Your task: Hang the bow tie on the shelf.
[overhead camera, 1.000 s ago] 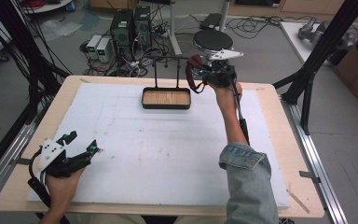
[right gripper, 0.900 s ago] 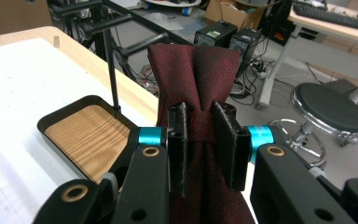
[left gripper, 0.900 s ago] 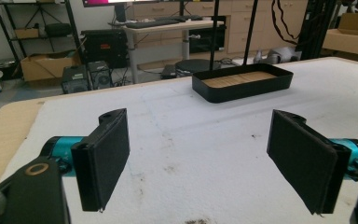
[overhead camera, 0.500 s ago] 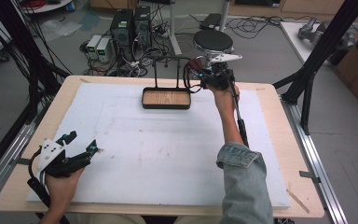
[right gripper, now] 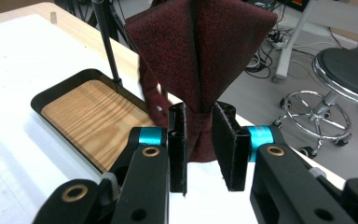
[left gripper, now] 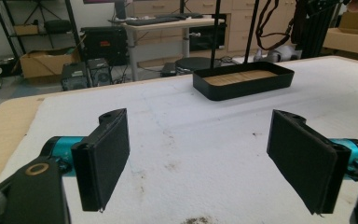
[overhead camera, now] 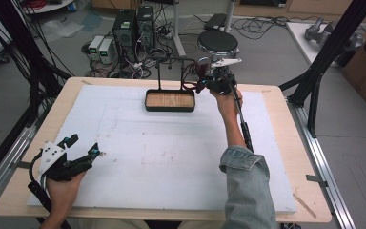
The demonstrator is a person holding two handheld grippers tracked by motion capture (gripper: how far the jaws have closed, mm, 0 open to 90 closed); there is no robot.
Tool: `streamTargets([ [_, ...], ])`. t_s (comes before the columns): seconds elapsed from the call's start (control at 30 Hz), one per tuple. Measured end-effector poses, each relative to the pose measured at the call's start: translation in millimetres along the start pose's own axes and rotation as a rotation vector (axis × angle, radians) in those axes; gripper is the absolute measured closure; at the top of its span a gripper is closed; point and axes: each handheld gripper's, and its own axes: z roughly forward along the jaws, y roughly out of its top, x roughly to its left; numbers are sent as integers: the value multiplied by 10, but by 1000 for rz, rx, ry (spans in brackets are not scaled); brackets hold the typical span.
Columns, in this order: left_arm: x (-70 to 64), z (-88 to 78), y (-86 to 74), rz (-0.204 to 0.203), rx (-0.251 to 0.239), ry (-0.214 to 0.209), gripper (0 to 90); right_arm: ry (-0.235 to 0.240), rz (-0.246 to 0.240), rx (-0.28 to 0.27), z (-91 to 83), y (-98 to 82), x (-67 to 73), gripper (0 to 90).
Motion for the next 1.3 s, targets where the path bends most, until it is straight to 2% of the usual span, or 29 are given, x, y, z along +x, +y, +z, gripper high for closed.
streamTargets([
  [0.4,-1,3,-2,-2,1,-2,214,-9,-5,-5,-13,8,3,734],
  [0.67,-1,8,-4,-1,3,-2,214,-25,-7,-26,-149,49,-19,678],
  [0.83,-3,10,-5,2,7,-2,213,-37,-10,-62,-341,110,-23,624],
  [0.9,-2,10,-6,1,8,-2,214,-37,-26,-86,-475,154,-18,585],
  [1.0,-1,9,-8,0,9,0,214,-36,-39,-102,-554,181,-12,567],
  [1.1,7,-2,-11,0,12,6,214,-30,-54,-135,-758,240,26,538],
  [1.13,7,-2,-11,0,12,6,213,-30,-54,-135,-758,240,26,538],
  [1.17,10,-3,-11,2,13,7,213,-30,-60,-158,-849,265,45,519],
  [1.27,5,0,-13,2,15,7,214,-32,-66,-182,-938,289,63,492],
  [1.3,5,3,-13,4,15,5,213,-23,-62,-207,-1028,312,88,480],
])
